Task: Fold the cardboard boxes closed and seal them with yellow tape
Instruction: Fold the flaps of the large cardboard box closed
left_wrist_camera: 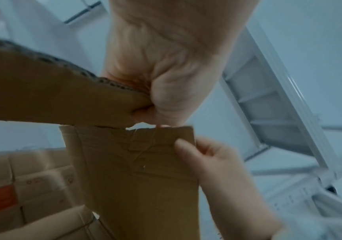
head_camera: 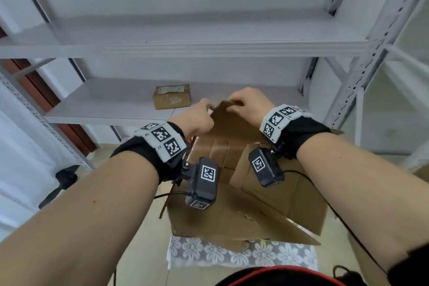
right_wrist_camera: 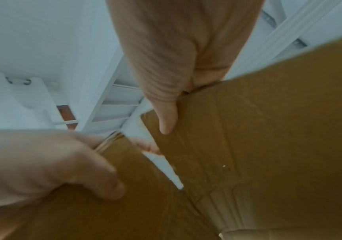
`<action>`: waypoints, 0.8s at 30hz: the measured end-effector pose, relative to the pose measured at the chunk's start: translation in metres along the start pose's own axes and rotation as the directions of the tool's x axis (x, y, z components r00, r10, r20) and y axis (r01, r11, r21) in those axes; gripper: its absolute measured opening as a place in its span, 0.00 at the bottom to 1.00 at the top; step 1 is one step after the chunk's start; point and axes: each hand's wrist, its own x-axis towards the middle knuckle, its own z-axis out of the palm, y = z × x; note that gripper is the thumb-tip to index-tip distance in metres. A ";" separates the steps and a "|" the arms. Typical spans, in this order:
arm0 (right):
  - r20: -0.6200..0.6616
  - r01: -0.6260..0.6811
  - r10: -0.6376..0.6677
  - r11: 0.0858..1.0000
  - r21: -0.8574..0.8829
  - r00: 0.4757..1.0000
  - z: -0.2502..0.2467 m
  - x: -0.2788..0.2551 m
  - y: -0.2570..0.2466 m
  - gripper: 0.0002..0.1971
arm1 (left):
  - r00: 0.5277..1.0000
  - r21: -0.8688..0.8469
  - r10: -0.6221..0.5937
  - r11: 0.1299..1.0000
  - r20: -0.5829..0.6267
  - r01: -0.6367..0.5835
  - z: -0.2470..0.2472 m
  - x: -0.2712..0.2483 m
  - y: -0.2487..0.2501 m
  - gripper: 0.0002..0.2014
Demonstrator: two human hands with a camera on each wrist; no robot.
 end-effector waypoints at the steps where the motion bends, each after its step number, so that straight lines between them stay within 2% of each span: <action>1: 0.023 -0.052 0.053 0.998 -0.041 0.998 0.000 -0.004 0.007 0.13 | 1.000 -0.012 0.003 1.000 0.002 -0.003 0.000 -0.001 -0.001 0.28; 4: 0.123 -0.257 0.295 0.932 -0.256 0.947 0.003 -0.017 0.043 0.21 | 1.000 -0.048 0.001 0.999 -0.012 -0.001 -0.001 -0.004 -0.006 0.28; 6: 0.141 -0.367 0.427 0.874 -0.320 0.893 0.004 -0.029 0.065 0.15 | 0.999 -0.107 -0.020 0.994 -0.045 0.016 -0.006 -0.006 -0.010 0.29; 7: 0.124 -0.399 0.452 0.864 -0.305 0.883 0.004 -0.034 0.070 0.12 | 0.998 -0.132 -0.027 0.991 -0.064 0.018 -0.008 -0.007 -0.011 0.29; 10: 0.003 -0.399 0.408 0.895 -0.200 0.913 -0.002 -0.037 0.063 0.11 | 0.993 -0.147 -0.053 0.988 -0.109 0.036 -0.013 -0.009 -0.009 0.30; 12: -0.063 -0.355 0.349 0.926 -0.128 0.935 -0.012 -0.030 0.042 0.11 | 0.979 -0.206 -0.073 0.978 -0.188 0.033 -0.019 -0.009 -0.005 0.32; 14: -0.076 -0.307 0.300 0.945 -0.113 0.951 -0.025 -0.022 0.019 0.12 | 0.959 -0.330 -0.114 0.944 -0.260 0.022 -0.032 -0.009 -0.001 0.33; 17: -0.058 -0.239 0.232 0.952 -0.194 0.971 -0.045 -0.011 -0.010 0.13 | 0.947 -0.469 -0.217 0.879 -0.239 0.083 -0.058 -0.015 0.002 0.28; 18: -0.045 -0.213 0.209 0.952 -0.220 0.977 -0.052 -0.008 -0.017 0.11 | 0.947 -0.461 -0.243 0.879 -0.212 0.123 -0.067 -0.018 0.001 0.24; 20: -0.013 -0.190 0.193 0.948 -0.257 0.981 -0.063 -0.001 -0.026 0.16 | 0.948 -0.393 -0.268 0.901 -0.170 0.184 -0.079 -0.022 -0.002 0.16; 22: 0.037 -0.179 0.198 0.940 -0.291 0.980 -0.066 0.005 -0.030 0.18 | 0.959 -0.256 -0.257 0.941 -0.119 0.221 -0.081 -0.023 -0.010 0.08; 24: 0.100 -0.172 0.215 0.930 -0.324 0.972 -0.058 0.007 -0.026 0.18 | 0.955 -0.165 -0.290 0.946 -0.055 0.278 -0.071 -0.018 -0.021 0.13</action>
